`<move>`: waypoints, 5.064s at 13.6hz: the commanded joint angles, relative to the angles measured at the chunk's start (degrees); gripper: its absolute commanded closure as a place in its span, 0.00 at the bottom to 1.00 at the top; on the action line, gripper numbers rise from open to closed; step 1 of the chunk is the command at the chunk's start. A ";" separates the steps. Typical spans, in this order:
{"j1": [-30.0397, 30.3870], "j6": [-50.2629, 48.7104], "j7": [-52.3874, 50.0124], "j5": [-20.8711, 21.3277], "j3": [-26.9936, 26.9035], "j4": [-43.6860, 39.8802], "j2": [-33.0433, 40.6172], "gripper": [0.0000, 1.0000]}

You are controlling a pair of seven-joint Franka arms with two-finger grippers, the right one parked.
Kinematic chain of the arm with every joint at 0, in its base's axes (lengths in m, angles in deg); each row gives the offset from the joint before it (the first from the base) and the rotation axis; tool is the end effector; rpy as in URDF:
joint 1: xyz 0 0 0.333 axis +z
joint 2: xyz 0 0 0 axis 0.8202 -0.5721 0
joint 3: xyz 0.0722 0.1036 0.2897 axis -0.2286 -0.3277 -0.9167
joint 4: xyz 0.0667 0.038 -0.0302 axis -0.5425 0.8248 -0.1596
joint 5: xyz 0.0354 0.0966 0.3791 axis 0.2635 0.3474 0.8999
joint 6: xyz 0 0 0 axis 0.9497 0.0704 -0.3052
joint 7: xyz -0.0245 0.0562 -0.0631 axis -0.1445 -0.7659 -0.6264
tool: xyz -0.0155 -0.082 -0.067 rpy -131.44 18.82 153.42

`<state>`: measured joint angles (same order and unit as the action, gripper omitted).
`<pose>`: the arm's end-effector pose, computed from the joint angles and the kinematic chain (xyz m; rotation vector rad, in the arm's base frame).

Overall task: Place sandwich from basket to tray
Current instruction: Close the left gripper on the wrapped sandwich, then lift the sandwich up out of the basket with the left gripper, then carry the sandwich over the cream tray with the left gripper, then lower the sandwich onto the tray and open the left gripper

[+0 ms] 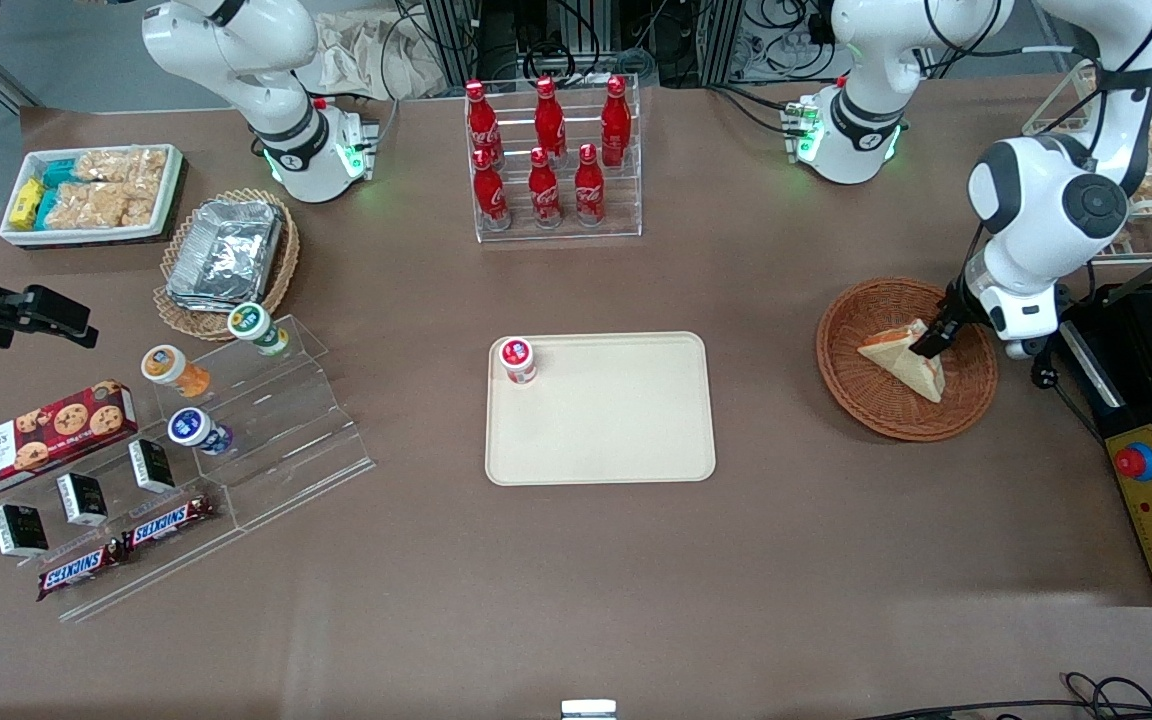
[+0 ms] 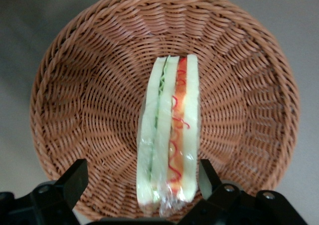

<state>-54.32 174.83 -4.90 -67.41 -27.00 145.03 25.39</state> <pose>0.4425 0.0331 0.2728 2.8022 1.3938 -0.0259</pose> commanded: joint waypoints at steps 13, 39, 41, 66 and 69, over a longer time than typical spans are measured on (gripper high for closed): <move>-0.52 12.28 -9.11 -0.24 0.91 1.55 -4.92 1.00; -3.49 -53.23 4.61 5.11 35.01 -51.73 -12.11 1.00; -5.69 -47.70 4.34 8.35 35.01 -50.06 -16.50 1.00; -11.15 -25.35 -3.31 27.53 34.75 -52.42 -40.61 0.00; -10.98 -30.76 -4.71 25.61 34.84 -55.49 -37.28 0.00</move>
<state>-65.21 148.67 -7.82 -40.45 7.71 91.44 -14.95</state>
